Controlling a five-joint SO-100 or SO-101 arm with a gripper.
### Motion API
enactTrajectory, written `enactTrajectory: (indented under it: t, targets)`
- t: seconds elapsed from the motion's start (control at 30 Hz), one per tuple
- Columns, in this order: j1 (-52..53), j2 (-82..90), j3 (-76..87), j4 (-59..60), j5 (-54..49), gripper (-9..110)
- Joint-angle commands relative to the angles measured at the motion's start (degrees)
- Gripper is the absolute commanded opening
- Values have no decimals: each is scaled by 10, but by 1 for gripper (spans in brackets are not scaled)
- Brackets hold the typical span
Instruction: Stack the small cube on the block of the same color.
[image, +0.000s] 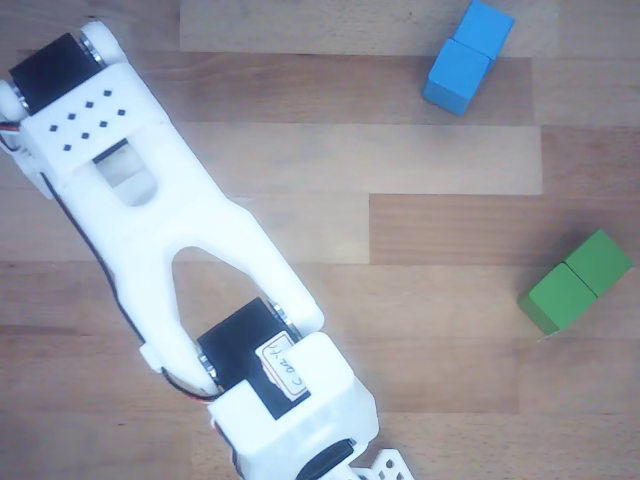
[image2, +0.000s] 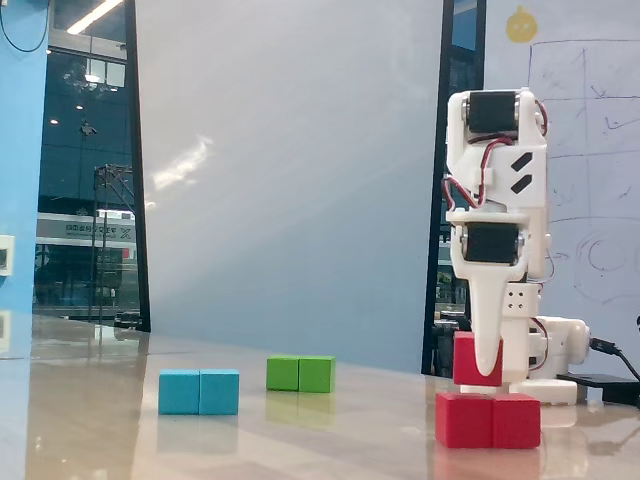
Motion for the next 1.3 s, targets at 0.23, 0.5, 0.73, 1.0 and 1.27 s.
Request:
enactTrajectory:
  t: [0.23, 0.5, 0.73, 1.0, 1.27]
  targets:
    - [-6, -14, -53, -5, 9, 6]
    - [-4, -14, -53, -5, 9, 8]
    - [-5, -16, -53, -2, 8, 26]
    - [-3, -16, -53, 3, 5, 39]
    - [67, -10, -53, 5, -1, 40]
